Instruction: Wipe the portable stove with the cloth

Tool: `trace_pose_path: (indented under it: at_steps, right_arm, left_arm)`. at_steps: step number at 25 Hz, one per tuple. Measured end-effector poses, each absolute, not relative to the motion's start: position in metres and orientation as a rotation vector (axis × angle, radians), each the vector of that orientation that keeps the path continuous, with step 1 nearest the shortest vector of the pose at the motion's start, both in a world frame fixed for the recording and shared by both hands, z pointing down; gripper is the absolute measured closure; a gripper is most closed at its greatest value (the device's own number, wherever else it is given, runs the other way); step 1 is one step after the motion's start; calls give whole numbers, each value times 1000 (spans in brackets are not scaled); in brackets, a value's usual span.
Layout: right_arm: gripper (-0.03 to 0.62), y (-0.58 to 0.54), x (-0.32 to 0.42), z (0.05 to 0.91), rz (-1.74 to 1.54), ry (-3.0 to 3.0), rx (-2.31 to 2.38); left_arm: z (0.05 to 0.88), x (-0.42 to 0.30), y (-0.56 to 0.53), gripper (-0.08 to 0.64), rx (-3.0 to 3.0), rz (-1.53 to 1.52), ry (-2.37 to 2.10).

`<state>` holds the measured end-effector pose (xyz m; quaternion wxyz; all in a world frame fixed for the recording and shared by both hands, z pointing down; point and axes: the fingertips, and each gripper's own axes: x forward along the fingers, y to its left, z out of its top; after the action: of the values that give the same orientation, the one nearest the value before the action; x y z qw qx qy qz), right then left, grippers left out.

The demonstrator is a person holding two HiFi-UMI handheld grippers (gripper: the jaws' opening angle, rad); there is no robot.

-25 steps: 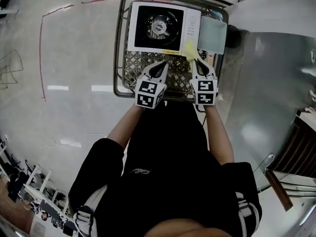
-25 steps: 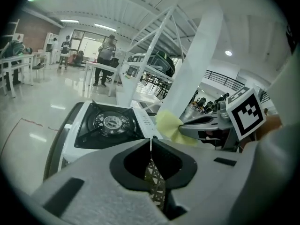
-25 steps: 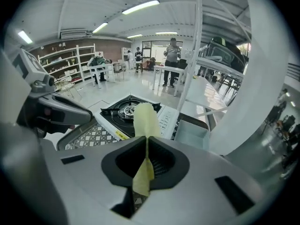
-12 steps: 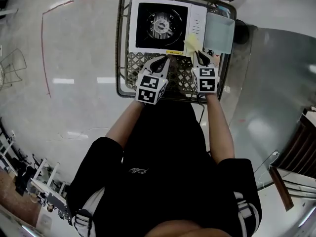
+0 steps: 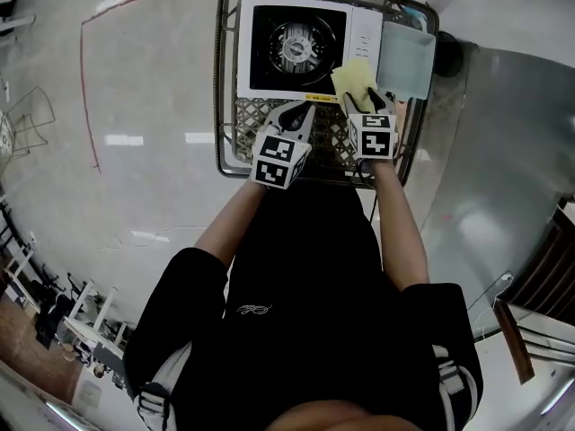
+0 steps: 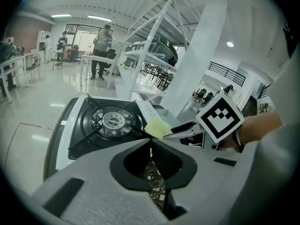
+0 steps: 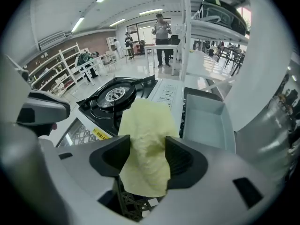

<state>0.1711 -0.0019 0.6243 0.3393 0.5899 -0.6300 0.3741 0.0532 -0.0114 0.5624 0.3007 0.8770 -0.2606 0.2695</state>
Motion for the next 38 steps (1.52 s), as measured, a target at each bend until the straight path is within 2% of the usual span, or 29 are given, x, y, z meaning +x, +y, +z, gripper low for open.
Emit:
trace_pose_path:
  at_steps: [38]
  right_arm:
    - [285, -68, 203, 629, 985, -1692, 1550]
  left_arm:
    - [584, 64, -46, 534, 2263, 697, -747]
